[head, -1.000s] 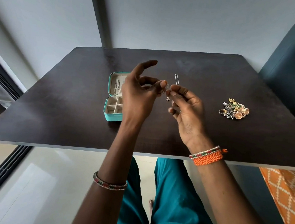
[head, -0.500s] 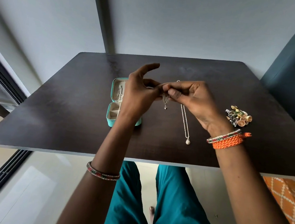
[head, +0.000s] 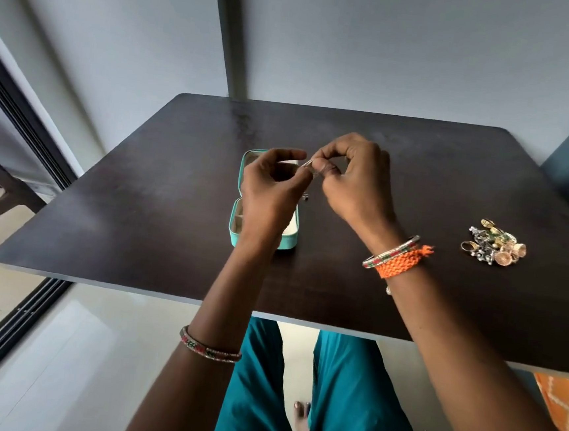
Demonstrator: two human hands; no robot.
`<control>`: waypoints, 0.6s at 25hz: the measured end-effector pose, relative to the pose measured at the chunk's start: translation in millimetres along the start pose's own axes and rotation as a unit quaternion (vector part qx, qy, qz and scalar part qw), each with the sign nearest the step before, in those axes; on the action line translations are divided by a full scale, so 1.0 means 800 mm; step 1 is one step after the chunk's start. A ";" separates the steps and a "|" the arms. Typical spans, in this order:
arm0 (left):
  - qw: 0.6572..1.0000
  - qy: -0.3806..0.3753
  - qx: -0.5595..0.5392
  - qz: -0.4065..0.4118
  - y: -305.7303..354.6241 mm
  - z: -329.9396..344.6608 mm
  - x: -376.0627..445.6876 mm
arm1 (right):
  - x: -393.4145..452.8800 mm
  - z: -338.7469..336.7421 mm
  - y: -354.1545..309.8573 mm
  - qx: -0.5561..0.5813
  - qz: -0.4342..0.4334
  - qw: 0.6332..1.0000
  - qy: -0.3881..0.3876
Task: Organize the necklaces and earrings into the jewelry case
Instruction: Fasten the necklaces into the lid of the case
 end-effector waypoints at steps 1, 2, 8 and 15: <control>0.998 0.052 0.026 0.039 -0.001 -0.003 0.005 | 0.001 0.012 -0.002 -0.002 -0.005 1.000 0.003; 0.992 0.091 0.044 0.072 -0.001 -0.003 0.010 | 0.002 0.023 -0.005 -0.009 -0.016 1.000 0.003; 0.983 0.164 0.059 0.052 -0.020 -0.012 0.053 | 0.011 0.069 -0.012 -0.077 -0.064 0.995 0.004; 0.998 -0.047 0.038 -0.026 -0.046 -0.032 0.107 | 0.044 0.102 0.014 -0.102 -0.062 0.992 -0.047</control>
Point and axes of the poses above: each hand's wrist, its own x-axis towards the middle knuckle, its own z-axis out of the palm, y = z × x, the point moved 3 cm from there along x, towards the middle knuckle, and after that the axes turned 14 degrees about y, right-handed, at the moved point
